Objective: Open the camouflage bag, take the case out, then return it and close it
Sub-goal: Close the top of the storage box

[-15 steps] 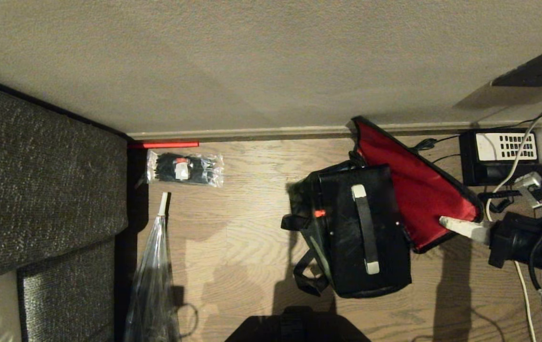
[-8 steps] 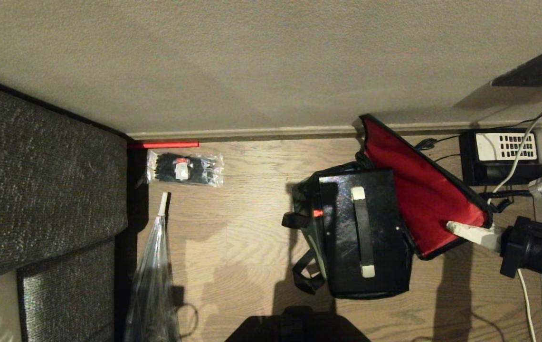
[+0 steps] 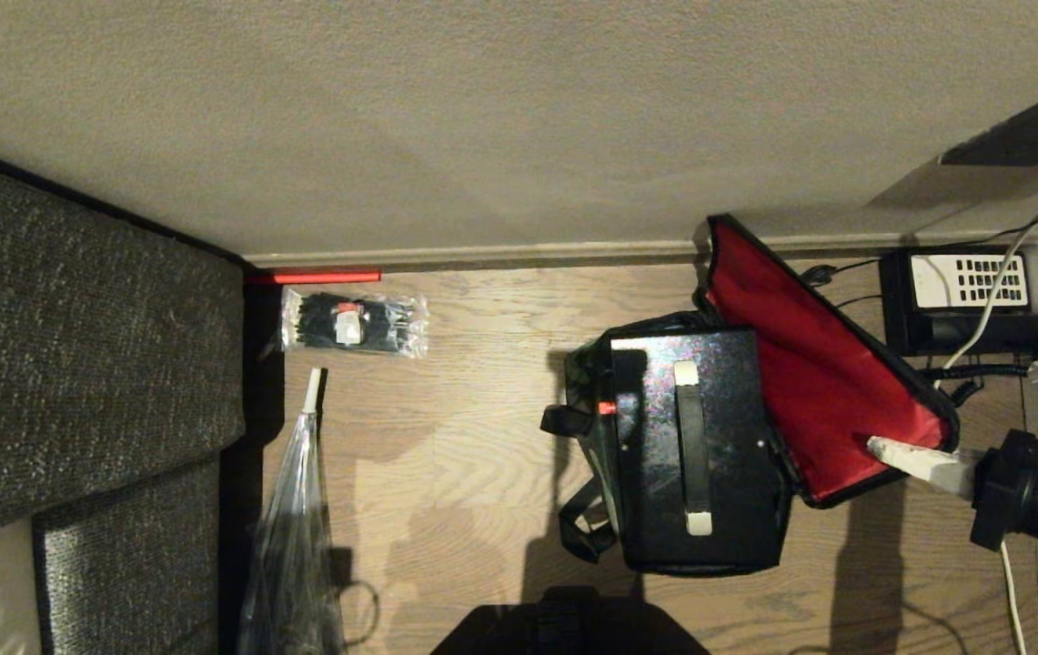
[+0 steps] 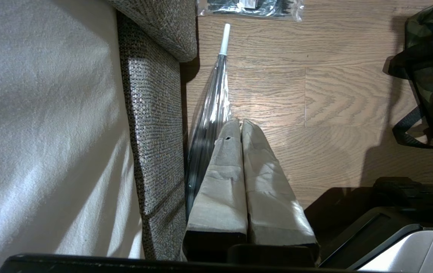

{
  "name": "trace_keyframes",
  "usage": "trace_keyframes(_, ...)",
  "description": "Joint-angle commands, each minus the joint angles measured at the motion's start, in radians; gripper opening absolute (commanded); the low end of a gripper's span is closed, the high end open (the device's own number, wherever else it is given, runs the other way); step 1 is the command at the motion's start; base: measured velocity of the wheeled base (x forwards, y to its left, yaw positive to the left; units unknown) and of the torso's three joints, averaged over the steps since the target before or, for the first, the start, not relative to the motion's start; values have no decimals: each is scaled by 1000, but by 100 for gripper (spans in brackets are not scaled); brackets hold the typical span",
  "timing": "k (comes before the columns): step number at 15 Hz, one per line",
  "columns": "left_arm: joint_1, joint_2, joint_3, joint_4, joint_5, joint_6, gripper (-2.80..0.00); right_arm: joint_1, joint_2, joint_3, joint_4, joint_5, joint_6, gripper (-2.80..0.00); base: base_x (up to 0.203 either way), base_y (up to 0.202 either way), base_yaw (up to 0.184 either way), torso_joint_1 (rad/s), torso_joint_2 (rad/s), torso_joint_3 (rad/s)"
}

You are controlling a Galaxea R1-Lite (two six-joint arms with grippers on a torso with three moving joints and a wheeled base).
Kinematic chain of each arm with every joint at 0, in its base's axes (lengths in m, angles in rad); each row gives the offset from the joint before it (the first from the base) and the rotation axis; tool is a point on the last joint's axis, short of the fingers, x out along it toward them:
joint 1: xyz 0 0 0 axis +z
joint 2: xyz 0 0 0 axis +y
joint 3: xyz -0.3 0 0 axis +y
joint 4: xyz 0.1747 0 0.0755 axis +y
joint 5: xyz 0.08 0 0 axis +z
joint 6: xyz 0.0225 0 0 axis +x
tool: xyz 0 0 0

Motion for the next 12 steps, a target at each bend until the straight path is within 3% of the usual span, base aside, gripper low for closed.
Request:
trace_keyframes(1,0,1,0,1,0,1,-280,-3,-15,4,-15,-45,-19,-280,0,0,0,0,0,0)
trace_keyframes(3,0,1,0,0,0,1,-280,-3,-24,25,-18,-64,-115,-280,0,0,0,0,0,0)
trace_keyframes(6,0,1,0,0,0,1,-280,-2,-84,24,-10,-116,-164,-280,0,0,0,0,0,0)
trace_keyframes(12,0,1,0,1,0,1,-280,-1,-238,-32,-17,-138,-164,-280,0,0,0,0,0,0)
